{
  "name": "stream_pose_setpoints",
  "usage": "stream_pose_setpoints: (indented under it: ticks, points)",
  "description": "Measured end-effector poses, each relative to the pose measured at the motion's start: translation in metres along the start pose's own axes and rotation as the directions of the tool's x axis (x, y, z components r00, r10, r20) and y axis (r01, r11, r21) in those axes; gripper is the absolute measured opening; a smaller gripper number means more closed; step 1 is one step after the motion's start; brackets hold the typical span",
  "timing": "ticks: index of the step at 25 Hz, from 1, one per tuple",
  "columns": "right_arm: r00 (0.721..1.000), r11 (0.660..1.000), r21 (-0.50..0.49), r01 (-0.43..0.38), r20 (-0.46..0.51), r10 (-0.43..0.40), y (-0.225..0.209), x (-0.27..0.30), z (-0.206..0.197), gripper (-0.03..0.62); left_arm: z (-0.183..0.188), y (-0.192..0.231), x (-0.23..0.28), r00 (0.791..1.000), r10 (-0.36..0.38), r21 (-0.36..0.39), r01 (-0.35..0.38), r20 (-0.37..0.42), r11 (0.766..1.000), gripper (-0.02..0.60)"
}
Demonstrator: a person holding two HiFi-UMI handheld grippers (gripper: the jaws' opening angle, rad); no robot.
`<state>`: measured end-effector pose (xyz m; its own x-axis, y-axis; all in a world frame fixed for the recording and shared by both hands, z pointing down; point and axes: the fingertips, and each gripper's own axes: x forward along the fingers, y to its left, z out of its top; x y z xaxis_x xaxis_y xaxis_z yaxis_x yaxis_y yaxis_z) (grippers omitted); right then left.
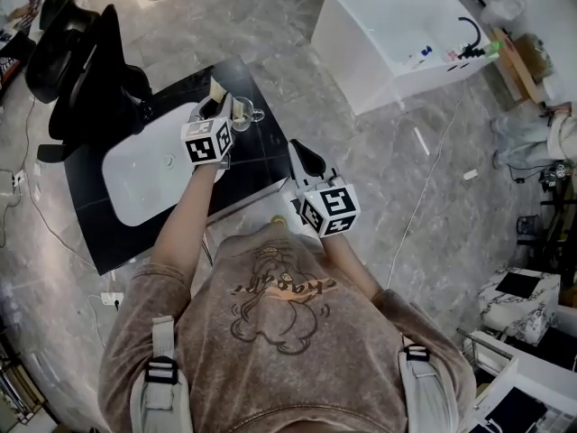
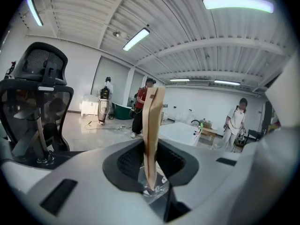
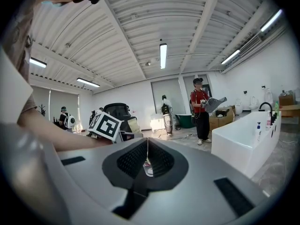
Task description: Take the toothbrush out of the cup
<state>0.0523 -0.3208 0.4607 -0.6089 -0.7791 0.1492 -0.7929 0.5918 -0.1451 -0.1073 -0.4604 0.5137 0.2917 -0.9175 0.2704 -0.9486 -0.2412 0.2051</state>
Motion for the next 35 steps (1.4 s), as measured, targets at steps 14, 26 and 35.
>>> stream_pose_setpoints:
  ticks: [14, 26, 35]
  points:
    - [1.0, 1.0, 0.005, -0.004, -0.02, 0.004, 0.002, 0.001, -0.007, 0.018, 0.031, 0.001, -0.032, 0.996, -0.011, -0.103, 0.02, 0.084, 0.994, 0.086]
    - [1.0, 1.0, 0.005, 0.001, -0.031, -0.001, -0.001, -0.003, -0.01, 0.018, 0.016, -0.033, -0.095, 0.992, -0.085, -0.15, 0.099, 0.094, 0.984, 0.086]
    - [0.999, 1.0, 0.012, -0.003, -0.04, 0.003, 0.007, -0.004, -0.015, 0.018, -0.006, -0.048, -0.15, 0.993, -0.088, -0.104, 0.096, 0.075, 0.99, 0.086]
